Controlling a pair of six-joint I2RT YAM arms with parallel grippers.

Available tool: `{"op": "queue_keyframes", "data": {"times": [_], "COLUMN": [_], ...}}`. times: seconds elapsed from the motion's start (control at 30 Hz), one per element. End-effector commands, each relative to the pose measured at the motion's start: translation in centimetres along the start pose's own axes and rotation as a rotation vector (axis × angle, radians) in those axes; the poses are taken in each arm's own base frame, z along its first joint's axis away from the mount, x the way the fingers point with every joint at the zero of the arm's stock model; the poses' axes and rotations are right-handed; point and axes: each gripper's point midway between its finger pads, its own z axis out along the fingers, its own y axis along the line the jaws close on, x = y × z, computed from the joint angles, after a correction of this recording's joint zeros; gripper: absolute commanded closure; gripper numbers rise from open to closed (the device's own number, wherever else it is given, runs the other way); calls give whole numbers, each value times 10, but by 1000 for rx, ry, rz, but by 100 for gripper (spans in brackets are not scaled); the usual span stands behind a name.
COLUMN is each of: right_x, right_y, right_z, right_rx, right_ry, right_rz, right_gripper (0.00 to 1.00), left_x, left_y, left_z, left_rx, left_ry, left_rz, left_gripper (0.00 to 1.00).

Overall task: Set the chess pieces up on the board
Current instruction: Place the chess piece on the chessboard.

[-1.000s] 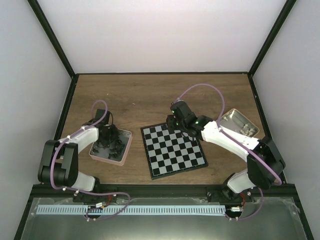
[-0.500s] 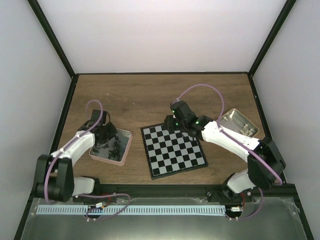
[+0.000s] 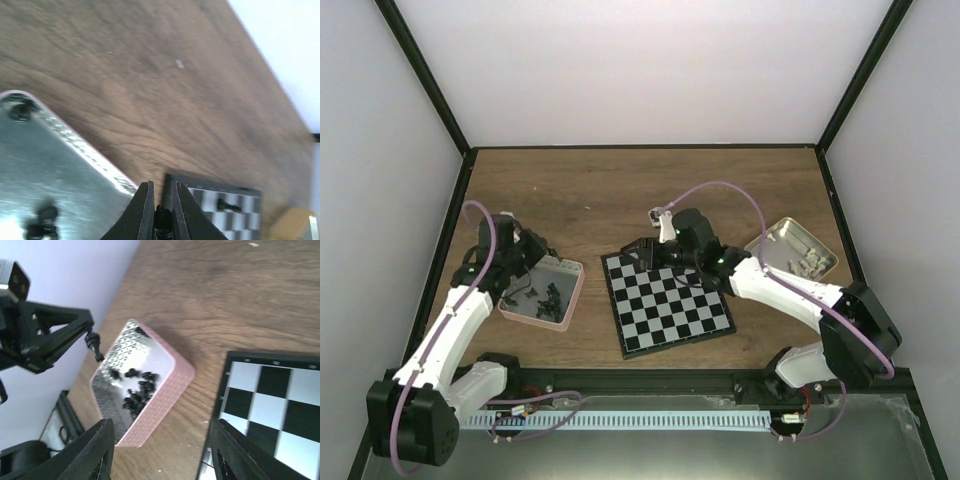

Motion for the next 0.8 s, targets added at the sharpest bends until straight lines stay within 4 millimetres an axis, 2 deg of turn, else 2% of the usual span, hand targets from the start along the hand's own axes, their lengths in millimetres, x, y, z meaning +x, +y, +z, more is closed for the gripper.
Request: {"op": "queue_keyframes", "data": {"times": [0.0, 0.1, 0.2, 0.3, 0.43, 0.53, 0.77], "right_x": [-23, -23, -20, -22, -23, -25, -26], "right_y": [64, 78, 100, 120, 125, 130, 125], "right_z": [-13, -5, 8, 17, 30, 31, 36], "right_rx": [-306, -369, -464, -510, -503, -520, -498], "right_ry": [-98, -101, -72, -57, -26, -32, -35], "right_rz": [42, 160, 249, 265, 278, 278, 313], "right_gripper": [43, 40, 40, 41, 45, 48, 56], "left_x": [-2, 1, 8, 13, 16, 20, 26], "left_y": [-57, -82, -94, -102, -102, -100, -97], "left_z": [-25, -38, -42, -45, -48, -47, -45], "left_rx": [245, 380, 464, 528, 541, 541, 547], "left_ry": [64, 100, 158, 206, 221, 234, 256], "left_rz": [-136, -223, -320, -406, -432, -441, -461], "left_gripper": [96, 96, 96, 96, 96, 96, 96]}}
